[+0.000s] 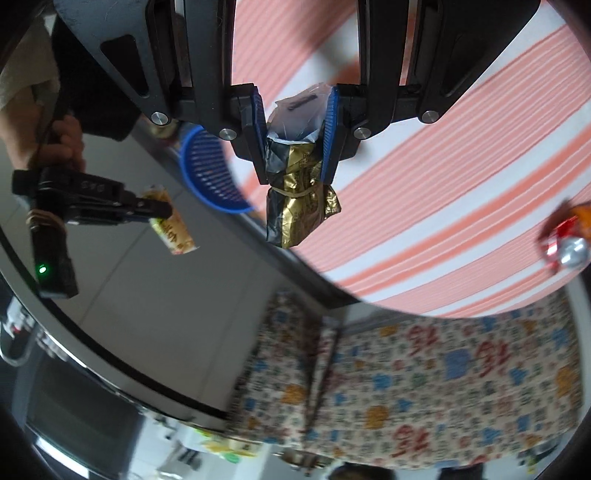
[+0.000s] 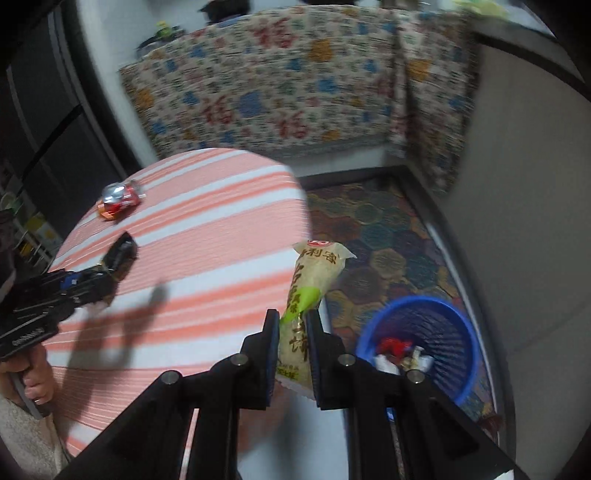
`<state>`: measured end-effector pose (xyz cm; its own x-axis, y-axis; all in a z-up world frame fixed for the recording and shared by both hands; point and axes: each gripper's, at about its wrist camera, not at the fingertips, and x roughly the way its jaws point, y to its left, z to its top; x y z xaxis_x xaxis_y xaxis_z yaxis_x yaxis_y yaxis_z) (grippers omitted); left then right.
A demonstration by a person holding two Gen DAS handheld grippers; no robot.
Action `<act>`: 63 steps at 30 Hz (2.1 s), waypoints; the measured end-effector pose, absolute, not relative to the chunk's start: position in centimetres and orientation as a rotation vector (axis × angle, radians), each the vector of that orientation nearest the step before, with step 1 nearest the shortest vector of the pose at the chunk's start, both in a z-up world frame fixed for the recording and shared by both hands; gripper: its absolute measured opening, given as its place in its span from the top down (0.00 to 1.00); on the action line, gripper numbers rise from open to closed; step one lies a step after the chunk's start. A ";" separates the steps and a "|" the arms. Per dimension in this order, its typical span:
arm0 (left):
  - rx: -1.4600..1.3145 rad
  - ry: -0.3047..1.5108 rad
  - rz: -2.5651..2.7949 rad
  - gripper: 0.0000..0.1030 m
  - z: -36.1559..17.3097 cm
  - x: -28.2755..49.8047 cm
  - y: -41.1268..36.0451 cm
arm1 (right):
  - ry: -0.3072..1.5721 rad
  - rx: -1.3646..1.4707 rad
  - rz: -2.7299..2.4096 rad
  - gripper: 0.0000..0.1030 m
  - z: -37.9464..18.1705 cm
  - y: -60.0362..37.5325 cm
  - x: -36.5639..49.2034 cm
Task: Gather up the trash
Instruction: 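Carry the gold wrapper and cream snack bar over the blue basket and open both tools, then move both tools back to the table and grasp the crushed orange can with the left tool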
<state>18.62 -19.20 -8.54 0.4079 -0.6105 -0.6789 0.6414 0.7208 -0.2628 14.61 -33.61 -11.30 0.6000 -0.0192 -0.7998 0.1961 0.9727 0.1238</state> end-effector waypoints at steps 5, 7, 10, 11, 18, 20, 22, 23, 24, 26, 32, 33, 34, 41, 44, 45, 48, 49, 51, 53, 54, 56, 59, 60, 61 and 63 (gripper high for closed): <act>0.060 0.858 -0.894 0.75 -8.9 17.9 -27.0 | 0.924 0.254 -0.215 0.85 -12.9 -39.9 11.7; 0.075 0.864 -0.921 0.75 -9.5 17.6 -30.1 | 0.922 0.264 -0.231 0.85 -13.5 -41.6 11.3; 0.095 0.885 -0.954 0.75 -11.1 17.4 -34.5 | 0.914 0.301 -0.251 0.85 -14.9 -44.6 10.7; 0.099 0.895 -0.962 0.75 -11.9 17.4 -35.7 | 0.910 0.320 -0.256 0.85 -15.5 -45.6 10.6; 0.112 0.949 -0.978 0.74 -16.5 18.8 -41.4 | 0.857 0.448 -0.292 0.85 -19.7 -50.6 9.6; 0.115 0.960 -0.977 0.74 -17.5 19.4 -42.4 | 0.858 0.476 -0.299 0.85 -20.7 -51.7 9.5; 0.123 0.971 -0.977 0.74 -18.6 20.0 -43.4 | 0.863 0.490 -0.315 0.85 -21.6 -52.7 9.5; 0.128 0.975 -0.975 0.74 -19.0 20.5 -44.0 | 0.862 0.498 -0.318 0.85 -21.8 -53.1 9.4; 0.131 0.977 -0.973 0.72 -19.4 20.2 -43.9 | 0.859 0.503 -0.322 0.85 -21.9 -53.6 9.6; 0.131 0.990 -0.960 0.71 -20.4 20.7 -44.6 | 0.857 0.500 -0.329 0.85 -22.1 -54.1 9.8; 0.106 1.015 -0.927 0.33 -21.9 21.6 -45.5 | 0.849 0.565 -0.362 0.56 -23.6 -55.7 10.2; 0.100 1.018 -0.923 0.32 -21.8 21.6 -45.4 | 0.845 0.572 -0.368 0.56 -23.6 -55.9 10.3; 0.095 1.020 -0.923 0.32 -21.7 21.7 -45.2 | 0.847 0.576 -0.367 0.56 -23.7 -55.9 10.4; 0.076 0.901 -0.942 0.22 -15.7 20.1 -41.4 | 0.788 0.498 -0.420 0.42 -21.7 -54.7 9.9; 0.072 0.808 -0.914 0.10 -12.2 18.9 -37.3 | 0.743 0.420 -0.447 0.38 -20.1 -52.9 9.8; 0.076 0.793 -0.897 0.07 -11.7 18.7 -36.2 | 0.731 0.392 -0.447 0.37 -19.7 -52.2 9.8; 0.119 0.773 -0.789 0.06 -10.5 18.3 -31.3 | 0.711 0.312 -0.435 0.35 -18.8 -49.6 10.2; 0.139 0.781 -0.741 0.06 -10.5 18.4 -29.4 | 0.712 0.278 -0.422 0.35 -18.6 -48.4 10.5; 0.167 0.791 -0.657 0.06 -10.7 18.6 -25.8 | 0.714 0.210 -0.394 0.34 -18.2 -46.0 10.9; 0.195 0.793 -0.560 0.06 -11.2 19.1 -21.8 | 0.718 0.149 -0.369 0.34 -17.7 -43.4 11.3; 0.210 0.797 -0.499 0.06 -11.7 19.5 -19.6 | 0.723 0.129 -0.348 0.34 -17.2 -41.8 11.7; 0.220 0.810 -0.402 0.06 -12.6 20.4 -15.6 | 0.733 0.106 -0.291 0.34 -16.2 -38.5 12.6; 0.204 0.847 -0.277 0.06 -14.5 22.5 -10.0 | 0.762 0.060 -0.155 0.34 -14.2 -31.8 14.8; 0.195 0.856 -0.240 0.06 -14.9 23.1 -8.3 | 0.774 0.046 -0.105 0.34 -13.8 -29.6 15.6; 0.190 0.863 -0.208 0.06 -15.3 23.6 -6.7 | 0.794 0.030 -0.046 0.34 -13.5 -26.9 16.6; 0.191 0.869 -0.160 0.06 -16.0 24.4 -4.6 | 0.829 0.009 0.044 0.34 -13.4 -22.6 18.5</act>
